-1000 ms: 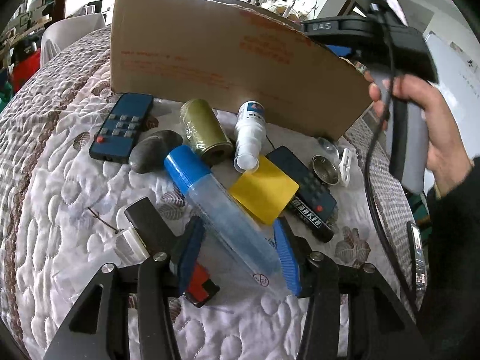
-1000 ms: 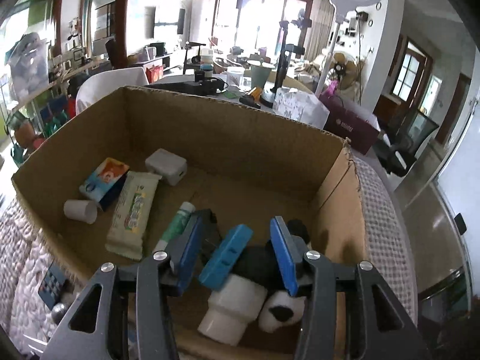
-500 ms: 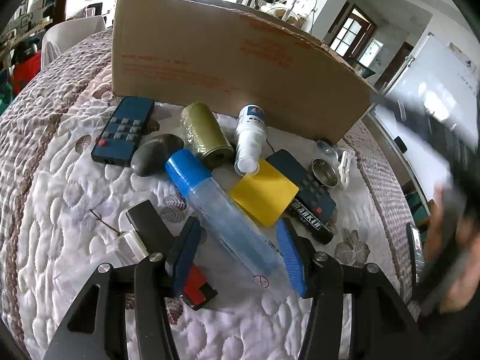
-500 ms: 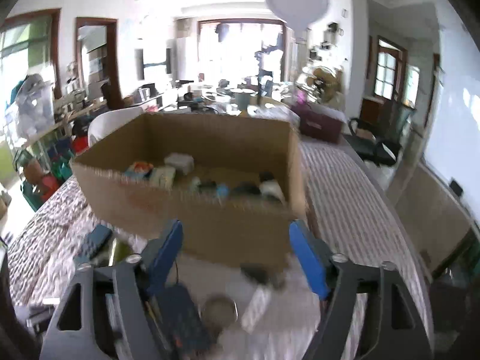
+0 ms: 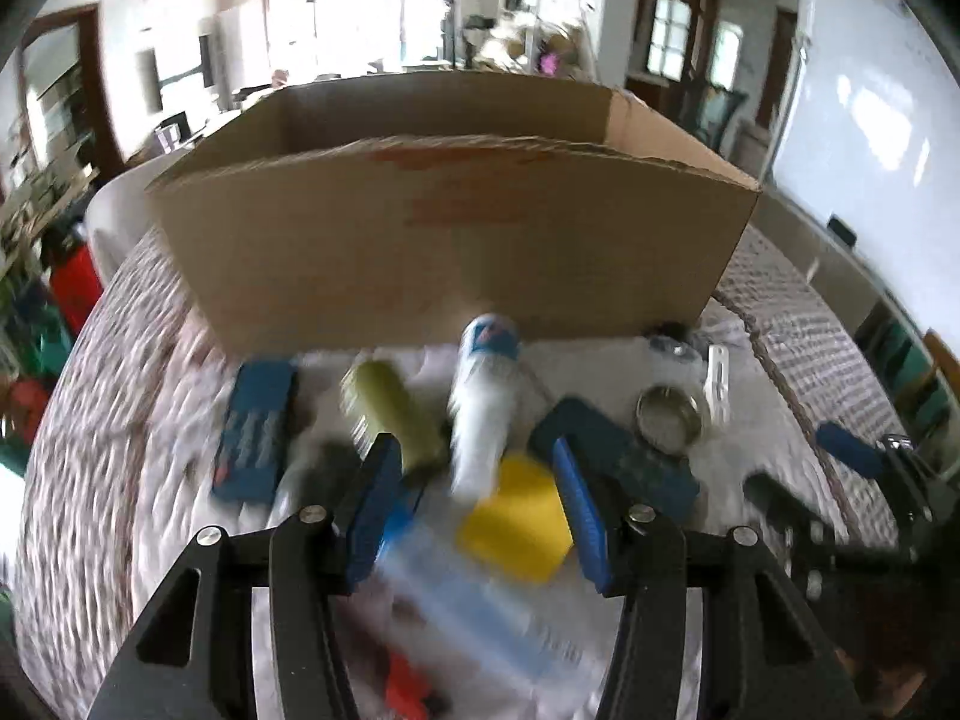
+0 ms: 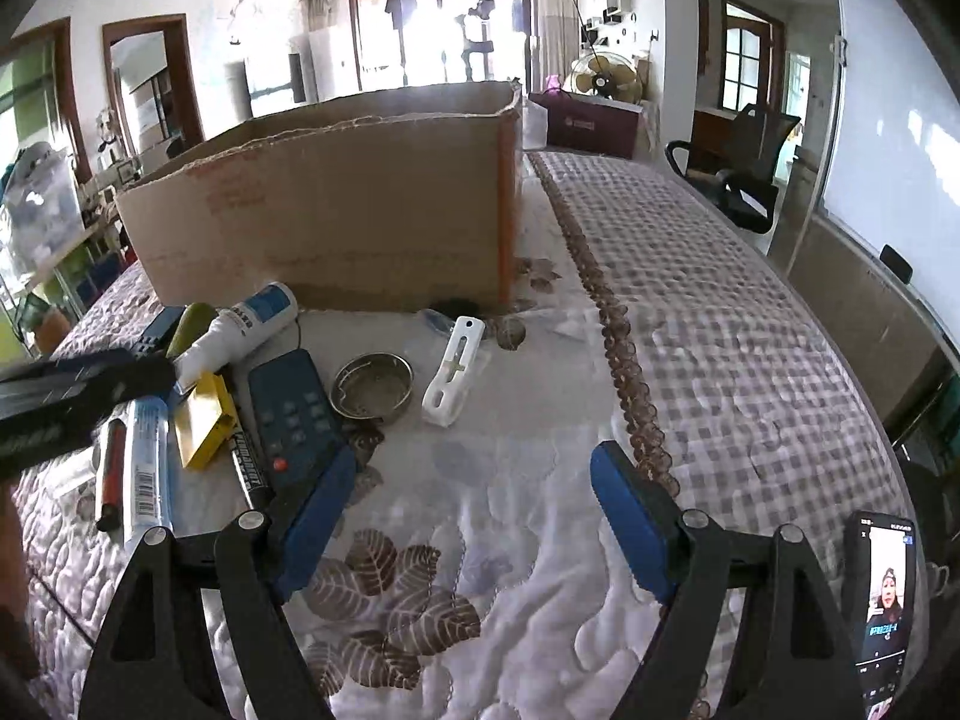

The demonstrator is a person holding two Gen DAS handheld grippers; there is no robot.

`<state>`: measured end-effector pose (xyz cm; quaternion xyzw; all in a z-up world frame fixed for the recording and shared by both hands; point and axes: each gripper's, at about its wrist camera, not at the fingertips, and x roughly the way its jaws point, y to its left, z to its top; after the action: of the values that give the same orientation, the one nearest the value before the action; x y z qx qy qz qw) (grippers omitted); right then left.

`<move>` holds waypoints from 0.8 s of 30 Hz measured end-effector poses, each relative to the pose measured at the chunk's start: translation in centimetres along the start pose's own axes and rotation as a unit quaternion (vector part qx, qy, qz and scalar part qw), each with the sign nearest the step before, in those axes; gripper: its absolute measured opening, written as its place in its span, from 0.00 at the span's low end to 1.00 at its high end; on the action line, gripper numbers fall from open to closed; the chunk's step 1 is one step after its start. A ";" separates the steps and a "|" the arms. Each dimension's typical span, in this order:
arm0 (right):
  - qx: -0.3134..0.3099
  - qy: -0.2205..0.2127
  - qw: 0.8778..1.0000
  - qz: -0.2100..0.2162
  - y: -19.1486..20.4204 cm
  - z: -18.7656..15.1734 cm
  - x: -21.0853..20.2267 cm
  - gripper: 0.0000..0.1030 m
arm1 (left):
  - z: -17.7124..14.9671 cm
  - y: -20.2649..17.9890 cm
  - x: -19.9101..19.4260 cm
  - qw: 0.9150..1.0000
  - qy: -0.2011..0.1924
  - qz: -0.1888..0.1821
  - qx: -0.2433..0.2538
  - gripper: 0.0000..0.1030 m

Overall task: Organize objects
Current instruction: 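Grasp the white spray bottle with the left gripper, then lower the white spray bottle into the box and open the left gripper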

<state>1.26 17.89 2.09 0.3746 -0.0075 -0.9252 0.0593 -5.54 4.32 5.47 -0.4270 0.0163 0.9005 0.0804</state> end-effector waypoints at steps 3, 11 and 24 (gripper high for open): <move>0.008 0.004 1.000 0.003 -0.3 -0.1 0.2 1.00 | 2.0 -0.7 2.5 1.000 0.026 0.015 0.008 0.44; 0.021 0.018 0.999 0.031 -0.7 -0.2 0.7 1.00 | 3.1 -1.7 6.7 0.996 0.068 0.057 0.023 0.28; 0.032 0.011 0.997 0.062 -0.5 -0.5 -0.4 1.00 | 7.4 -3.3 -6.0 0.992 -0.092 0.041 0.073 0.28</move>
<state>1.78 18.41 1.98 0.3856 -0.0601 -0.9147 0.1048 -6.98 7.48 14.96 -0.3344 0.0919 0.9349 0.0752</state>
